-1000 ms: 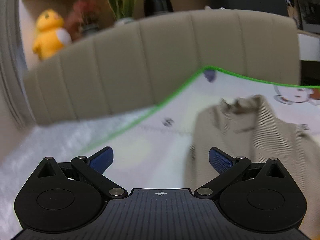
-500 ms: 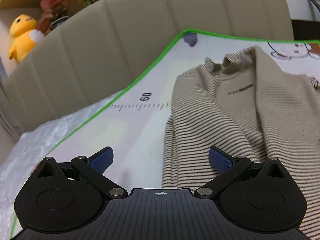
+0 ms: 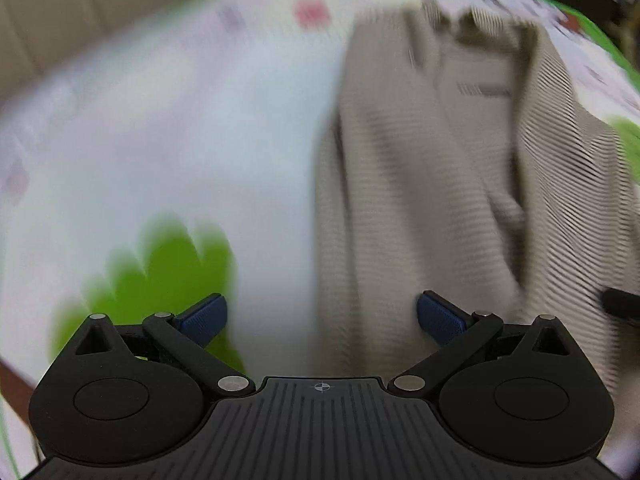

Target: Fold clothes

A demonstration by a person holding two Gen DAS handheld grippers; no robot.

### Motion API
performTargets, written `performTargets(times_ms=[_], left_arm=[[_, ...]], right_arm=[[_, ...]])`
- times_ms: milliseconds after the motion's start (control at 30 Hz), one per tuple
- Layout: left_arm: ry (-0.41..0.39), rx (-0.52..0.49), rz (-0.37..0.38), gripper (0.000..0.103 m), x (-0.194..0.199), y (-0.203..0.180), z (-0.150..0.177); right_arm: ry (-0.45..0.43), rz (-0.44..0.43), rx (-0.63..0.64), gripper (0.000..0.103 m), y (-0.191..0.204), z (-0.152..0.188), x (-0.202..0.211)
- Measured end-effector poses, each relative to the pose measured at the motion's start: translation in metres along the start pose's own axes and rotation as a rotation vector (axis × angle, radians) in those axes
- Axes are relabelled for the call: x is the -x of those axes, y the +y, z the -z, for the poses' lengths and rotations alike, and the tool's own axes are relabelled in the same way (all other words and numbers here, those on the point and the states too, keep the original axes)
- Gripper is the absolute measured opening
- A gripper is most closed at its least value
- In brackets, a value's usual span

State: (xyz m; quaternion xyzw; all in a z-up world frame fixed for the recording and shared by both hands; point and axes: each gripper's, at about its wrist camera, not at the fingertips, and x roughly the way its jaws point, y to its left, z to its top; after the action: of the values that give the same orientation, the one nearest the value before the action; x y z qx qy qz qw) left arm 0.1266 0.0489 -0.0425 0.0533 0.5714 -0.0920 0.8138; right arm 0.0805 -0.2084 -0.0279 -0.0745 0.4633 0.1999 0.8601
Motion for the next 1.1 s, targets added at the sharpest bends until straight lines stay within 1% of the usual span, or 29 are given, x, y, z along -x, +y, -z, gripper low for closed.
performTargets(times_ms=[33, 67, 133, 200, 233, 300, 333, 367, 400, 433, 500, 533, 567, 633, 733, 767, 800, 900, 933, 1000, 1033, 1067, 1100], left_arm=[[0.016, -0.027, 0.038, 0.103, 0.009, 0.000, 0.009], [-0.009, -0.046, 0.057, 0.103, 0.020, -0.001, 0.016], [-0.107, -0.060, 0.070, 0.103, 0.042, -0.002, 0.026], [-0.217, -0.057, 0.051, 0.103, 0.054, -0.003, 0.022], [-0.276, -0.057, 0.031, 0.103, 0.057, -0.004, 0.018], [-0.424, -0.077, -0.045, 0.103, 0.056, -0.009, 0.005], [-0.493, -0.103, -0.091, 0.103, 0.054, -0.013, -0.001], [-0.550, -0.166, -0.157, 0.103, 0.048, -0.022, -0.004], [-0.596, -0.227, -0.218, 0.103, 0.041, -0.032, -0.007], [-0.605, -0.271, -0.251, 0.103, 0.031, -0.041, -0.008], [-0.559, -0.293, -0.235, 0.103, 0.014, -0.048, -0.011], [-0.522, -0.281, -0.209, 0.103, 0.008, -0.050, -0.011], [-0.493, -0.261, -0.194, 0.103, 0.002, -0.051, -0.009], [-0.455, -0.201, -0.166, 0.103, -0.005, -0.051, -0.008], [-0.336, -0.046, -0.054, 0.103, -0.007, -0.044, -0.006], [-0.275, 0.011, 0.006, 0.103, -0.008, -0.042, -0.002], [-0.232, 0.029, 0.051, 0.103, -0.007, -0.042, 0.002], [-0.166, -0.020, 0.124, 0.103, 0.010, -0.040, 0.005], [-0.152, -0.011, 0.151, 0.103, 0.017, -0.036, 0.005], [-0.157, 0.121, 0.218, 0.103, 0.034, -0.018, 0.005], [-0.144, 0.160, 0.252, 0.103, 0.041, -0.012, 0.007], [-0.124, 0.146, 0.261, 0.103, 0.044, -0.014, 0.011], [-0.105, 0.133, 0.271, 0.100, 0.047, -0.016, 0.016]], right_arm=[[0.016, 0.004, 0.014, 0.103, 0.002, 0.007, 0.006], [0.023, 0.006, 0.024, 0.103, 0.003, 0.012, 0.010], [0.042, 0.011, 0.019, 0.103, 0.004, 0.012, 0.010], [0.063, 0.018, 0.000, 0.103, 0.004, 0.007, 0.006], [0.074, 0.022, -0.010, 0.103, 0.004, 0.004, 0.005], [0.095, 0.029, -0.029, 0.103, 0.004, -0.001, 0.001], [0.097, 0.032, -0.033, 0.103, 0.004, -0.004, 0.000], [0.065, 0.042, -0.025, 0.103, 0.004, -0.008, 0.005], [-0.001, 0.069, -0.018, 0.103, 0.005, -0.009, 0.014], [-0.078, 0.109, -0.017, 0.103, 0.005, -0.008, 0.023], [-0.231, 0.186, -0.019, 0.103, 0.004, -0.006, 0.041], [-0.291, 0.209, -0.032, 0.103, 0.001, -0.004, 0.045], [-0.299, 0.200, -0.056, 0.103, -0.003, -0.003, 0.044], [-0.243, 0.125, -0.113, 0.103, -0.014, -0.003, 0.032], [-0.155, 0.025, -0.168, 0.103, -0.021, 0.003, 0.010], [-0.137, 0.005, -0.167, 0.103, -0.021, 0.004, 0.006], [-0.129, -0.004, -0.166, 0.103, -0.022, 0.004, 0.004], [-0.087, -0.037, -0.176, 0.103, -0.029, 0.002, 0.001], [-0.080, -0.037, -0.164, 0.103, -0.030, 0.004, 0.000], [-0.073, -0.025, -0.142, 0.103, -0.029, 0.006, 0.000], [-0.069, -0.015, -0.136, 0.103, -0.028, 0.006, -0.001], [-0.062, -0.008, -0.132, 0.103, -0.028, 0.006, -0.003], [-0.054, -0.001, -0.127, 0.103, -0.027, 0.005, -0.004]])
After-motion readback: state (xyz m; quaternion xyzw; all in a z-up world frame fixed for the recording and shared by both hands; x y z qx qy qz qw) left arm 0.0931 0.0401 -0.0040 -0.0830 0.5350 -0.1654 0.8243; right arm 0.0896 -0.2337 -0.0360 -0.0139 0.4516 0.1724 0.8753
